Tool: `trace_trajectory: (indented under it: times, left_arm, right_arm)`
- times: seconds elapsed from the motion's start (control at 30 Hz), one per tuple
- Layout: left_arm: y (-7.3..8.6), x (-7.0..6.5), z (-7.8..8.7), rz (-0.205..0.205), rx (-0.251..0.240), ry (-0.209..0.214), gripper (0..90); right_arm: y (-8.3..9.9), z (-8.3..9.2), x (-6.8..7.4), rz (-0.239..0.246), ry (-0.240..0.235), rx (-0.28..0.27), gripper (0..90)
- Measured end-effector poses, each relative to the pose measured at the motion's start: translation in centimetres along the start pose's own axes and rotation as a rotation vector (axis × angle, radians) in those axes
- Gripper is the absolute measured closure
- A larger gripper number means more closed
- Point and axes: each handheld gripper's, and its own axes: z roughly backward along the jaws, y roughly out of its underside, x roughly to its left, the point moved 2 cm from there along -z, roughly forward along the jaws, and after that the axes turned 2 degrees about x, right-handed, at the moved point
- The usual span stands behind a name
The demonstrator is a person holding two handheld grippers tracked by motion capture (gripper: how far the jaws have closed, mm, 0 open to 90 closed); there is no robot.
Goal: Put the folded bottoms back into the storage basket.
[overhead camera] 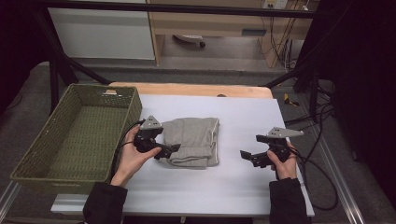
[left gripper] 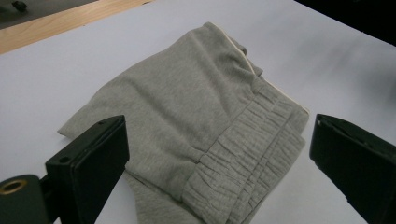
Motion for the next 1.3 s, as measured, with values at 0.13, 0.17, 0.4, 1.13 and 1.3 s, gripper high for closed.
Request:
trace_trajectory:
  times: [0.13,0.17,0.4,1.13,1.3]
  left_arm:
    - [0.0,0.1,-0.5,0.008,0.003,-0.006,4.2]
    - [0.0,0.1,-0.6,0.010,0.004,-0.008,4.2]
    - [0.1,0.3,-1.9,0.036,0.013,-0.024,4.2]
    - [0.6,2.2,-5.8,0.103,0.082,-0.137,7.5]
    - [0.9,3.1,-6.3,0.131,0.099,-0.173,9.8]
  right_arm:
    - [0.0,0.0,0.0,0.000,0.001,0.002,0.6]
    - [0.0,0.0,0.0,0.001,0.001,0.003,0.6]
    - [0.1,-0.1,0.0,0.003,0.000,0.005,0.6]
    - [0.0,-0.1,0.0,0.003,-0.002,0.004,0.6]
    - [0.0,0.0,0.0,0.001,0.000,0.002,0.6]
